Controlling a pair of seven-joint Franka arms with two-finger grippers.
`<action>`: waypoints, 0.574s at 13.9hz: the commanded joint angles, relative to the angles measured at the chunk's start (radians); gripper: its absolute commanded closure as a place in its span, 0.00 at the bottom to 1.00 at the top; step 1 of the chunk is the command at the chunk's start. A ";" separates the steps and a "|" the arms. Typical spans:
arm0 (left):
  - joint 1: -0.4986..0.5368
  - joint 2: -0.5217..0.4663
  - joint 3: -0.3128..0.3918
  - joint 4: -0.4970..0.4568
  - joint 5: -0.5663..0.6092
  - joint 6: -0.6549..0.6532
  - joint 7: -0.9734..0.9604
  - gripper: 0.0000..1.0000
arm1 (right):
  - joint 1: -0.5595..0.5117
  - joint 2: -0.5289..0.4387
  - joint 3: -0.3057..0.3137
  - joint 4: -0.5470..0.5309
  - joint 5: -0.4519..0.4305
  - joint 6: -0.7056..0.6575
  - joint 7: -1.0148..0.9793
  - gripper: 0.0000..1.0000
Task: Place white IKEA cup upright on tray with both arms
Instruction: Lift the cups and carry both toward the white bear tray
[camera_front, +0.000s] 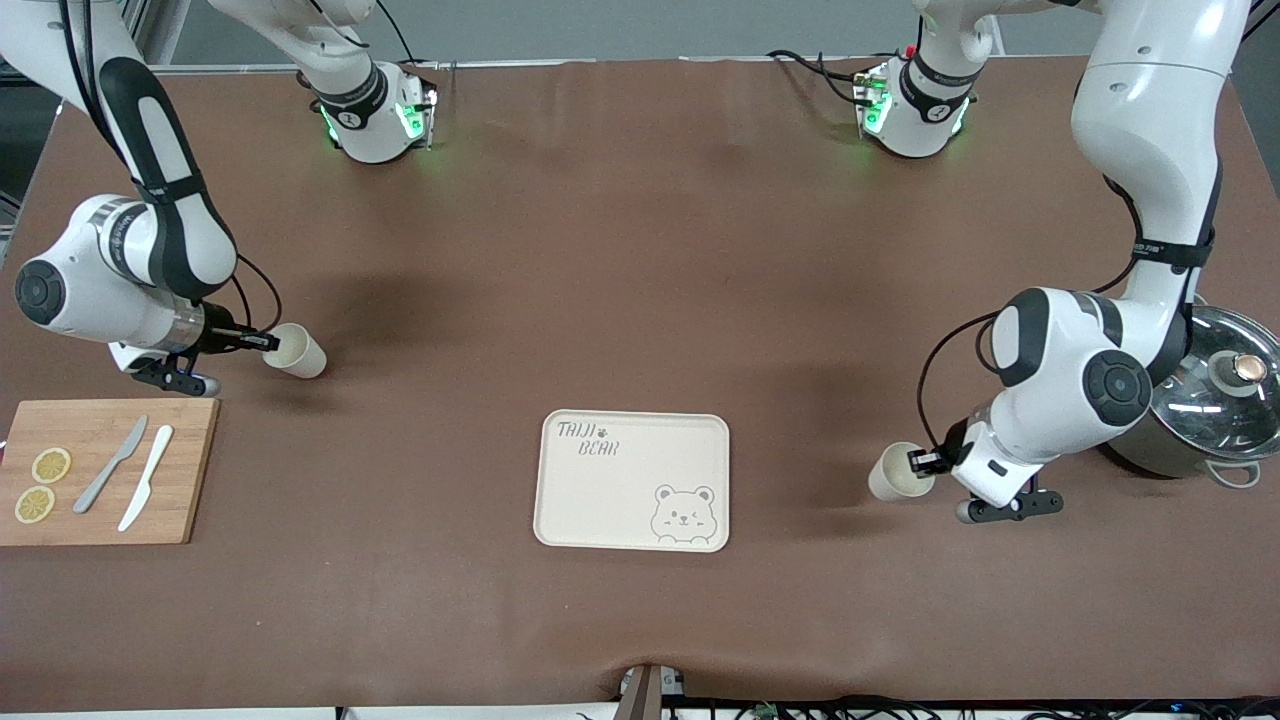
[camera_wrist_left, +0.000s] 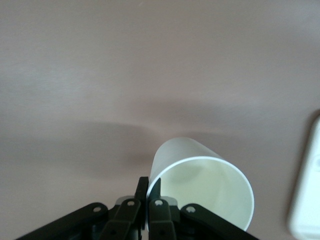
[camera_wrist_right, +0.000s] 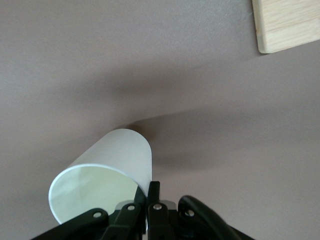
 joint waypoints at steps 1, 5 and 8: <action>-0.064 0.032 0.000 0.089 -0.027 -0.025 -0.131 1.00 | -0.008 -0.037 0.004 0.056 0.018 -0.113 -0.008 1.00; -0.182 0.081 0.006 0.164 -0.035 -0.025 -0.378 1.00 | -0.011 -0.034 0.001 0.246 0.016 -0.345 -0.006 1.00; -0.251 0.117 0.017 0.223 -0.033 -0.024 -0.513 1.00 | -0.003 -0.021 0.003 0.384 0.016 -0.465 0.003 1.00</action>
